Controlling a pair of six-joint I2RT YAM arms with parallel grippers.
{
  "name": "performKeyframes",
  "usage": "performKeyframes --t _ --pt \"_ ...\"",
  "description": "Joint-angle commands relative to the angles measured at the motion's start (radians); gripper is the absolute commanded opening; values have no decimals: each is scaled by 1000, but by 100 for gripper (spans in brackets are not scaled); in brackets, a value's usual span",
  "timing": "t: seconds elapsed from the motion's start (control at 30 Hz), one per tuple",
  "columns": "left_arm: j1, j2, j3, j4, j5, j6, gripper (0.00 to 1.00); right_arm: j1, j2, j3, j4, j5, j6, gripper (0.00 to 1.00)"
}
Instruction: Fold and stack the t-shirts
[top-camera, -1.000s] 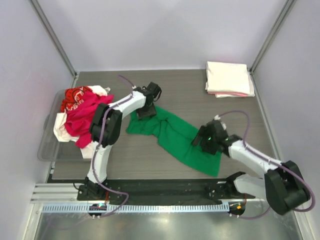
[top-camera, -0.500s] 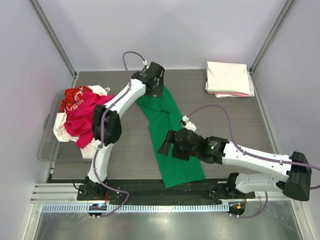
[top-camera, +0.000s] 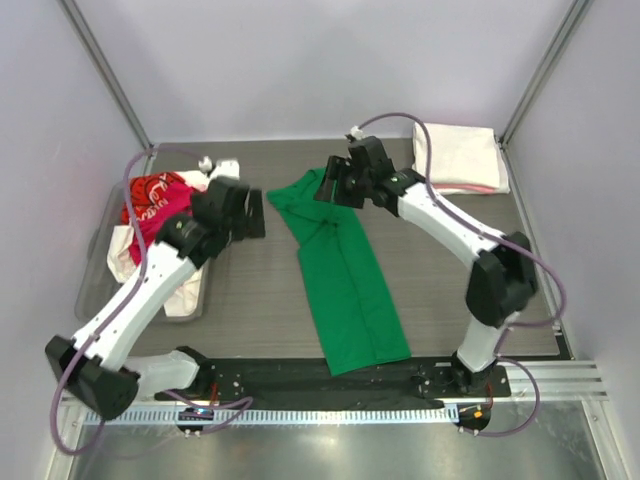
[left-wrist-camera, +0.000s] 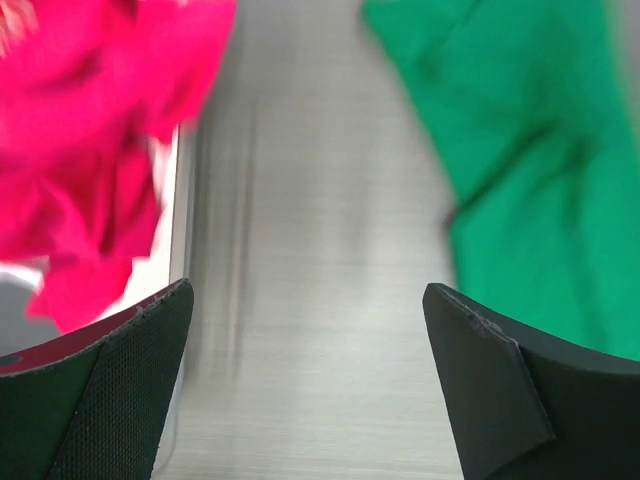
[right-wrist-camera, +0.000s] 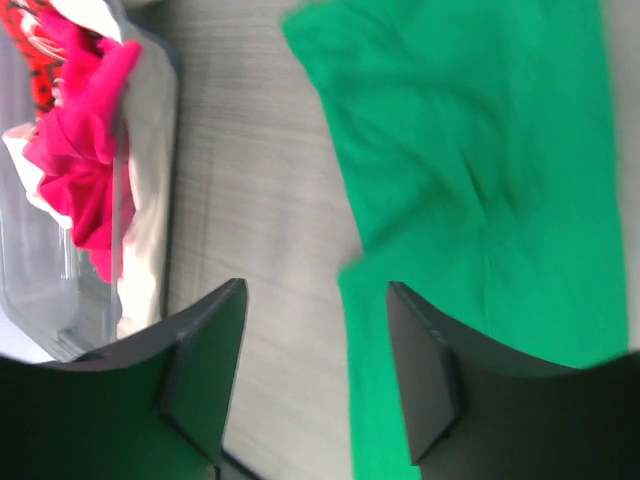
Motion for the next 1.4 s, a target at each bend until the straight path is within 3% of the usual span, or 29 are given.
performKeyframes --t 0.0,0.13,0.27,0.4,0.57,0.8,0.97,1.13,1.37 --pt "0 -158 -256 56 43 -55 97 -65 170 177 98 -256 -161 61" --pt "1 -387 -404 36 108 -97 95 -76 491 396 115 -400 -157 56" --pt "-2 -529 -481 50 99 -111 95 -77 683 598 119 -413 -123 53" --pt "-2 -529 -478 95 -20 -74 95 -89 810 699 117 -376 -123 53" --pt "-2 -448 -455 66 12 -77 92 -160 938 777 135 -310 -102 53" --pt "-2 -433 -468 69 -17 -89 92 -235 1005 714 284 -99 47 56" --pt "-3 -411 -467 64 -33 -92 92 -260 1082 826 344 -156 98 56" --pt "-2 -391 -458 52 -20 -100 92 -252 1043 894 384 -327 51 73" --pt "0 -429 -475 70 -36 -135 93 -235 594 710 343 -312 -49 86"
